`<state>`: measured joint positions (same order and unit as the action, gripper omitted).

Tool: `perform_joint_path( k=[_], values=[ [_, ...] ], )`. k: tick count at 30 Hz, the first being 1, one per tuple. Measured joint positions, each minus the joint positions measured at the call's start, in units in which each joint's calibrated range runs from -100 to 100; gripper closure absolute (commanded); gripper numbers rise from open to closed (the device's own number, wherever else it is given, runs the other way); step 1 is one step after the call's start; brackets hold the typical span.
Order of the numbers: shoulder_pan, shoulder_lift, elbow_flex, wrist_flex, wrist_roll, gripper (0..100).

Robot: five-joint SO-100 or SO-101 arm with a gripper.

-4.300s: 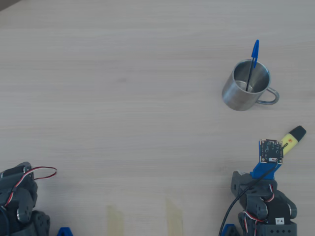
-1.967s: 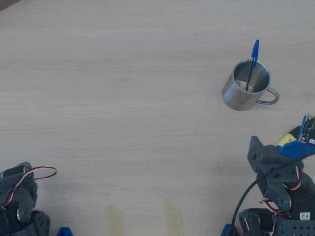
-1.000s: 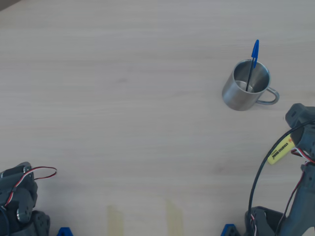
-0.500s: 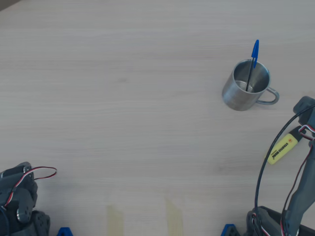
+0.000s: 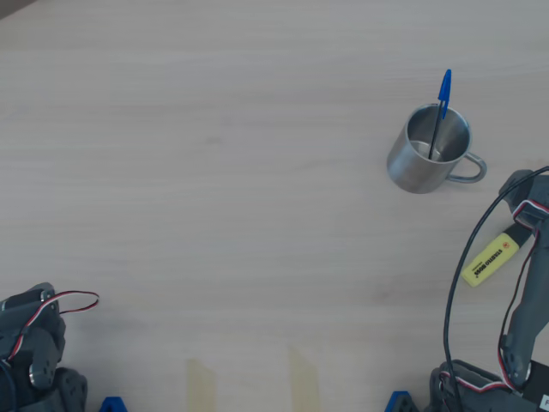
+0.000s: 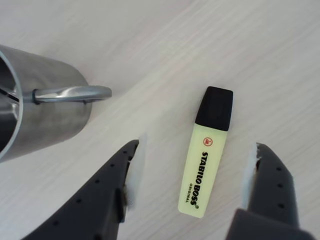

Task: Grab the yellow pen and put it in the silver cup.

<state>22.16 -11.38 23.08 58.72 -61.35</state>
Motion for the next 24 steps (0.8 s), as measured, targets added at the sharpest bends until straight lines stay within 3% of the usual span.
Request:
perform_joint_path(
  k=[24],
  values=[
    [0.08,9.09,7.12,-9.58,0.0,70]
  ],
)
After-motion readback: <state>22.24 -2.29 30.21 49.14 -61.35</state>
